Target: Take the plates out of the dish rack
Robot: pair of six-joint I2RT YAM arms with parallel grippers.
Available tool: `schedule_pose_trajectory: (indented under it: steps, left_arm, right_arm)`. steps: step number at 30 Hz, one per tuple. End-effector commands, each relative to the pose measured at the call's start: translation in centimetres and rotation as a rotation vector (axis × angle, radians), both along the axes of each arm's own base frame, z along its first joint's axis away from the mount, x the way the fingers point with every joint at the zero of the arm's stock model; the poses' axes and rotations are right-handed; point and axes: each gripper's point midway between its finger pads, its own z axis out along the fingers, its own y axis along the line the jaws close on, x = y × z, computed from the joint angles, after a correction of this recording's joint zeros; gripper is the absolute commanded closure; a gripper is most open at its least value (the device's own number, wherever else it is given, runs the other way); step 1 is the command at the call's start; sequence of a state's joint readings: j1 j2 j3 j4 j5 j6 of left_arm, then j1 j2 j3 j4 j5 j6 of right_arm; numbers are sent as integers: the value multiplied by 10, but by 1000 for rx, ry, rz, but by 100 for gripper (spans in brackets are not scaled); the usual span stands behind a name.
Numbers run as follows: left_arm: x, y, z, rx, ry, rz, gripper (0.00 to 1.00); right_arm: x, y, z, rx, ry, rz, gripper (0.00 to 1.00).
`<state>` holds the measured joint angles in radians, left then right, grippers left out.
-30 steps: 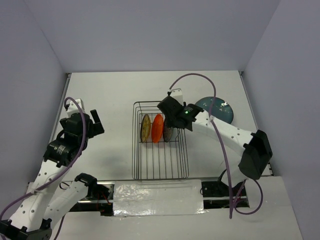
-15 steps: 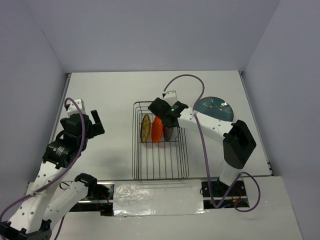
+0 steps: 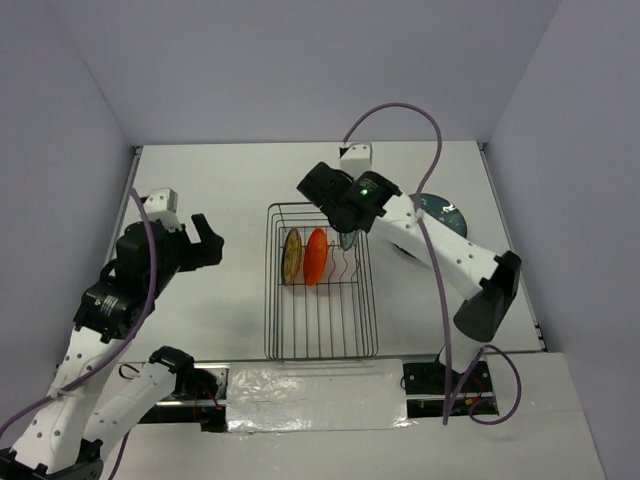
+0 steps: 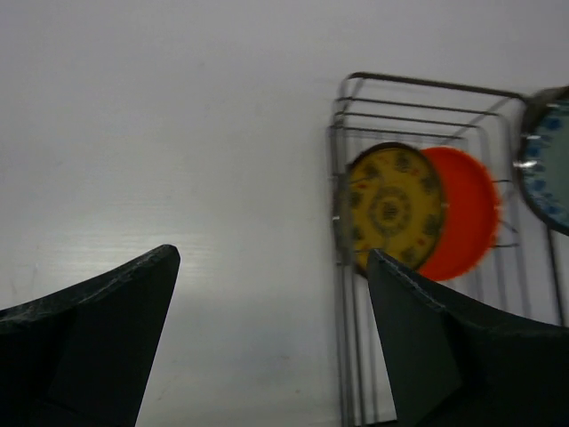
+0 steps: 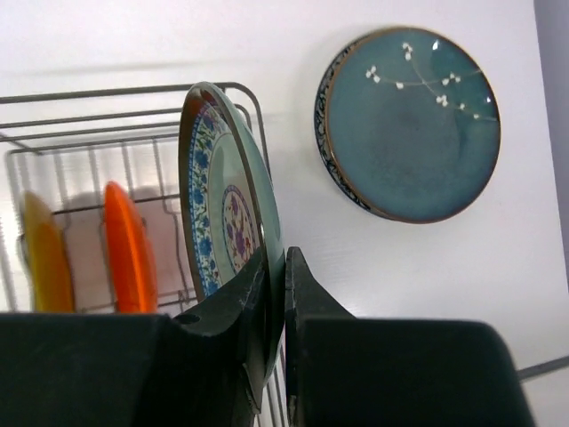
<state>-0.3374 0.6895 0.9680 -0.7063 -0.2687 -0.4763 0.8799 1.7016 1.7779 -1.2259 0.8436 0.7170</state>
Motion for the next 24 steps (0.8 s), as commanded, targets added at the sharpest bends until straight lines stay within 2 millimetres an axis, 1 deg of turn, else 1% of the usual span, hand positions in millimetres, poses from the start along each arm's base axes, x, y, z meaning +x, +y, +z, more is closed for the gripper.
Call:
schedule_pose_trajectory:
  steps: [1,2,3,4,5,6,7,8,9,10,12,13,14,15,16,18,19,20,21,22,23,24]
  left_arm:
    - [-3,-65,80,-235,-233,-317,0]
    - [-13,-90,86,-300,-234,-461,0]
    - [-14,-102,102,-354,-285,-525,0]
    - [-23,-118,103,-393,-272,-627,1]
    - [-21,-125,101,-419,-250,-660,0]
    - [-20,-130,101,-428,-244,-684,0]
    - [-19,-133,97,-429,-226,-698,0]
    - [-18,-138,91,-433,-194,-727,0]
    - [-19,-141,89,-424,-188,-748,1]
    - [-20,-143,86,-425,-176,-768,1]
    - [-29,-151,86,-438,-166,-848,0]
    - [-32,-155,85,-446,-169,-880,1]
    - [-37,-158,87,-460,-167,-910,1]
    - [-45,-162,89,-477,-168,-962,2]
    - [-48,-163,90,-484,-181,-984,3]
    - [-56,-164,93,-496,-195,-1016,4]
    - [-57,-163,94,-493,-203,-1015,5]
    - [-58,-161,93,-480,-203,-1009,5]
    - [-52,-158,93,-459,-213,-965,5]
    - [-50,-154,92,-433,-220,-943,5]
    - [-48,-152,86,-424,-196,-917,5]
    - [-38,-145,88,-399,-210,-848,6]
  right_arm:
    - [-23,-11,65,63,-109,71,100]
    - [-37,-3,77,138,-131,173,100]
    - [-54,27,75,267,-70,347,100]
    - [-63,46,95,385,-147,510,100]
    - [-75,62,104,476,-161,619,100]
    - [-91,87,125,607,-202,783,100]
    - [-102,92,116,641,-187,840,100]
    - [-115,89,135,700,-235,898,100]
    - [-121,95,148,749,-278,950,100]
    - [-133,101,146,783,-256,1021,100]
    - [-144,108,160,843,-284,1094,100]
    - [-150,114,160,866,-267,1134,100]
    - [-151,116,164,881,-273,1139,100]
    - [-148,120,162,888,-263,1125,100]
    - [-144,120,164,890,-273,1114,100]
    - [-138,124,160,887,-269,1086,100]
    - [-135,124,159,882,-269,1073,100]
    - [-129,122,157,875,-278,1033,100]
    - [-125,120,154,869,-278,1010,100]
    - [-124,118,153,868,-286,999,100]
    - [-120,115,154,862,-302,976,100]
    - [-120,110,154,861,-302,946,100]
